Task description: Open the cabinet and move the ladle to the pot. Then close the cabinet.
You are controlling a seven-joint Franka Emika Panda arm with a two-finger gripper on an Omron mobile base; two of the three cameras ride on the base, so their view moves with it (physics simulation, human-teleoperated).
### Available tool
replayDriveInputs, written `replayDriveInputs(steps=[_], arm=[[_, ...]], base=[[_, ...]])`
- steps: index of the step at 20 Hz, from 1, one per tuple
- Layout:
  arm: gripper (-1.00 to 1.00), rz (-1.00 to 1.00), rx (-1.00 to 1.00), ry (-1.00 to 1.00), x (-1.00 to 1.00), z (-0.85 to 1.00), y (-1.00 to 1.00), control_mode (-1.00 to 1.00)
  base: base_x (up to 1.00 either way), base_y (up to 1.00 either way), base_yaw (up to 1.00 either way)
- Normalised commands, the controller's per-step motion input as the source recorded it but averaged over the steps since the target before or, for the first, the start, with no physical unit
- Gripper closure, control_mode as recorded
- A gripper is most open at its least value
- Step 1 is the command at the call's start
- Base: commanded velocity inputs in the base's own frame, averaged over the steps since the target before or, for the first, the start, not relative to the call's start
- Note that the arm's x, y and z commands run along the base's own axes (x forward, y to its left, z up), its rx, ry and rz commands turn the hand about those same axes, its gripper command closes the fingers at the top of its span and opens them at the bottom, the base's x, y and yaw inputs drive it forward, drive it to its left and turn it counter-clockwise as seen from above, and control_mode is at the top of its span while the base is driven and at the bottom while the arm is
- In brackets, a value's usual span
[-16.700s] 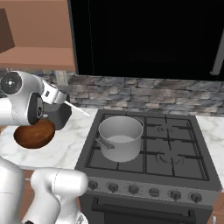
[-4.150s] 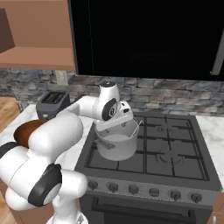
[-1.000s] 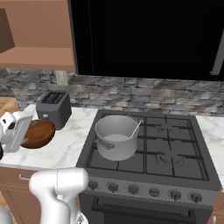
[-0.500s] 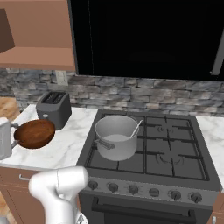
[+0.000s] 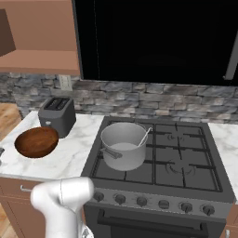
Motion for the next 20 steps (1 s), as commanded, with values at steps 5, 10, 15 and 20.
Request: replayDriveInputs(steps=[5, 10, 15, 20], arm=[[-1.0, 0.04, -0.02, -0.1, -0.27, 0.0, 0.58, -1.0], [-1.0, 0.0, -0.07, -0.09, -0.04, 0.01, 0.92, -1.0], [-1.0, 0.0, -0.04, -0.07, -0.03, 0.0, 0.82, -1.0], [-1.0, 0.06, -0.05, -0.07, -0.1, 0.0, 0.6, -1.0]], base=[[0.0, 0.0, 0.0], [0.0, 0.0, 0.0], [0.0, 0.0, 0.0], [0.0, 0.0, 0.0]])
